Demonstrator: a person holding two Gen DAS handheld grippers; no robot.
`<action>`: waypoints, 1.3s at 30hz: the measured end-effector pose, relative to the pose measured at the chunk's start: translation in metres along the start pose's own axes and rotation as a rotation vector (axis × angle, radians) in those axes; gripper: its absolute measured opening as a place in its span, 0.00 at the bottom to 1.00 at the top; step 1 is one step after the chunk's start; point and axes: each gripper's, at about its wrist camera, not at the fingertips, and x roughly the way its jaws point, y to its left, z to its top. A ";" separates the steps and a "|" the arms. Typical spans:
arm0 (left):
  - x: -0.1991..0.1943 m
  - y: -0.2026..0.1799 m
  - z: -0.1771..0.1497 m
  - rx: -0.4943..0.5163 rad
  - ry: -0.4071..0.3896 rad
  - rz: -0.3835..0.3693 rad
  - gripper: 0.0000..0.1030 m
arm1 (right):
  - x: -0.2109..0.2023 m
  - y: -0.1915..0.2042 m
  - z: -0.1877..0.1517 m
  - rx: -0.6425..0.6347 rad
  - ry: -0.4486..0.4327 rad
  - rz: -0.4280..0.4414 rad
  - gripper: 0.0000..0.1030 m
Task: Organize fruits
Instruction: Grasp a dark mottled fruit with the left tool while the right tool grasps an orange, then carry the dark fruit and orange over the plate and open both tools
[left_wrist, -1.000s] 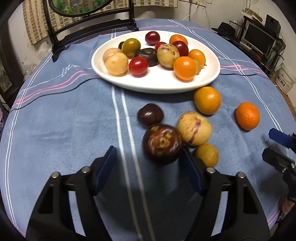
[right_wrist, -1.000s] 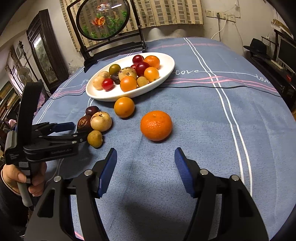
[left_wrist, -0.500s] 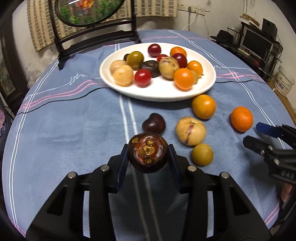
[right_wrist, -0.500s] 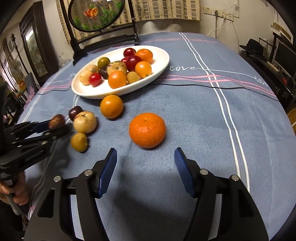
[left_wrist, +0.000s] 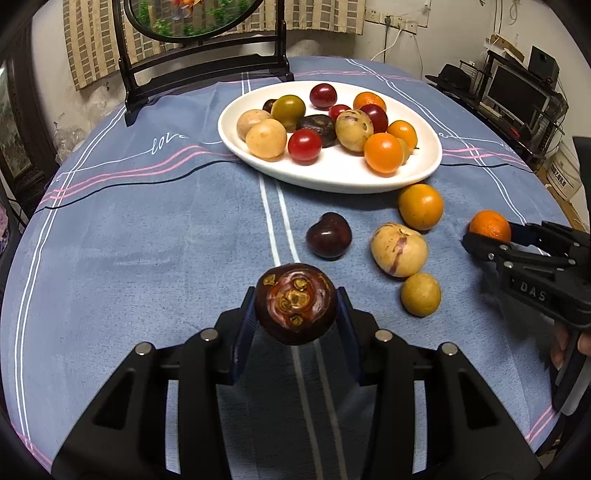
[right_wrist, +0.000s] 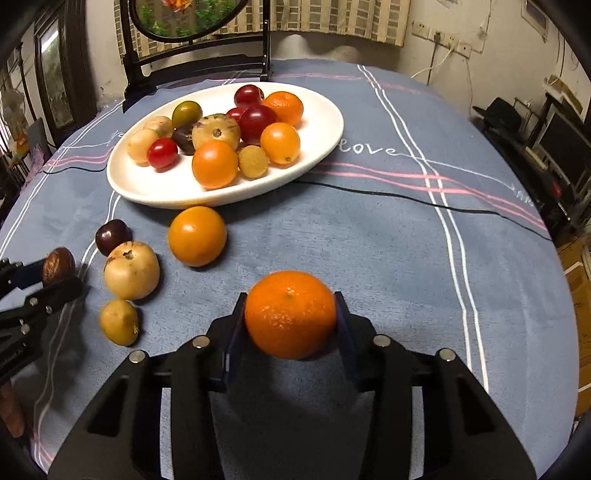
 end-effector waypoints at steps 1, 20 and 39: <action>0.000 0.001 0.000 -0.001 -0.001 0.000 0.41 | -0.002 -0.001 -0.001 0.008 -0.003 0.006 0.43; -0.027 -0.009 0.051 0.037 -0.079 -0.020 0.41 | -0.063 -0.004 0.020 0.021 -0.198 0.086 0.43; 0.050 -0.015 0.111 -0.007 -0.002 -0.068 0.41 | -0.021 -0.004 0.092 0.025 -0.195 0.104 0.43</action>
